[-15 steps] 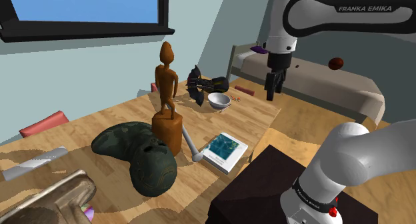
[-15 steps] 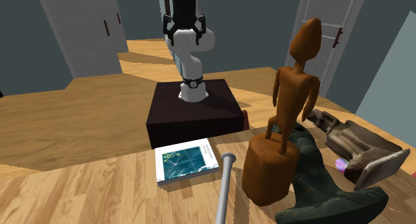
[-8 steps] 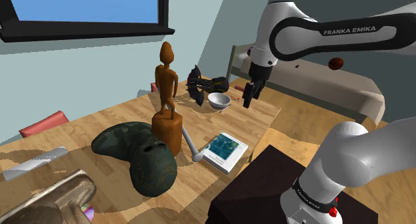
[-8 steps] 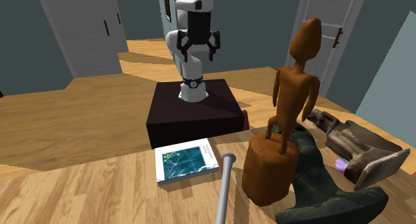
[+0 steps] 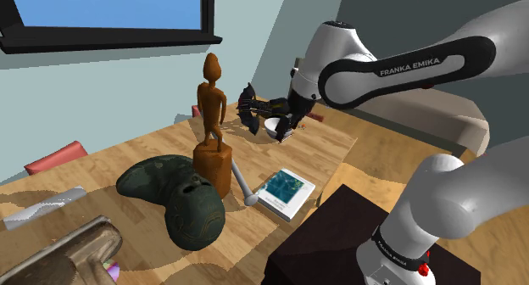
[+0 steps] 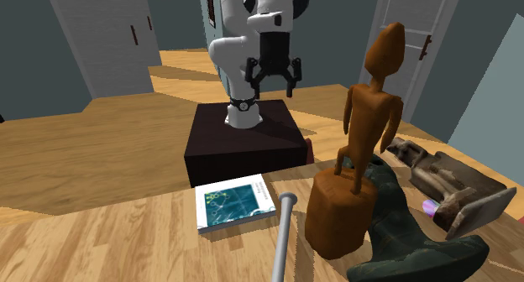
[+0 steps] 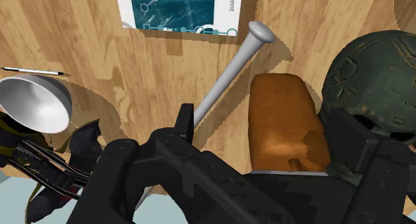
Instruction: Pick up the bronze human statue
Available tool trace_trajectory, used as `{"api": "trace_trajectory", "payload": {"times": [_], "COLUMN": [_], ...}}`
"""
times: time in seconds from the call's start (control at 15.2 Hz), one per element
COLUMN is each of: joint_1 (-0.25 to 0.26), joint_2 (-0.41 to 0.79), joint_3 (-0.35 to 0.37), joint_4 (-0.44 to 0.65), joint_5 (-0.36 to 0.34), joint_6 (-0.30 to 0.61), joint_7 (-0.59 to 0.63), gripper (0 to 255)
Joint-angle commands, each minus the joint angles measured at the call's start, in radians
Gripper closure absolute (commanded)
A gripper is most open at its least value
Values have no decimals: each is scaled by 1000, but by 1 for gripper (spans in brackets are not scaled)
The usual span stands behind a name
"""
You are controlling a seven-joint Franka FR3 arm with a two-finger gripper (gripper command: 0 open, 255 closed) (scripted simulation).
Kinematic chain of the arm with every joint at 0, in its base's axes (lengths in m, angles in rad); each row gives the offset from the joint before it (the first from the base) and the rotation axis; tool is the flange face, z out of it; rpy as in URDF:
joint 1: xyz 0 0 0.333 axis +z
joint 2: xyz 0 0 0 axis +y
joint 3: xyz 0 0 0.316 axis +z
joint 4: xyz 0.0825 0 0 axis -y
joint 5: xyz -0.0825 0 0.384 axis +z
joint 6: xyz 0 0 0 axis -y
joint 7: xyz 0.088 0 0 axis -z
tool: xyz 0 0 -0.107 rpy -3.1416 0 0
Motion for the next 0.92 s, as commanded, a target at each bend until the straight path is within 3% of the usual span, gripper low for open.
{"api": "trace_trajectory", "payload": {"times": [0.0, 0.26, 0.53, 0.73, 0.86], "joint_1": [-2, -24, -109, -250, -398], "joint_2": [59, 178, 304, 398, 462], "joint_3": [21, 87, 195, 331, 464], "joint_4": [-6, 13, 63, 127, 194], "joint_5": [-12, -65, -197, -412, -658], "joint_6": [131, 348, 541, 656, 704], "joint_7": [20, 95, 229, 424, 640], "gripper": [0, 0, 0, 0, 0]}}
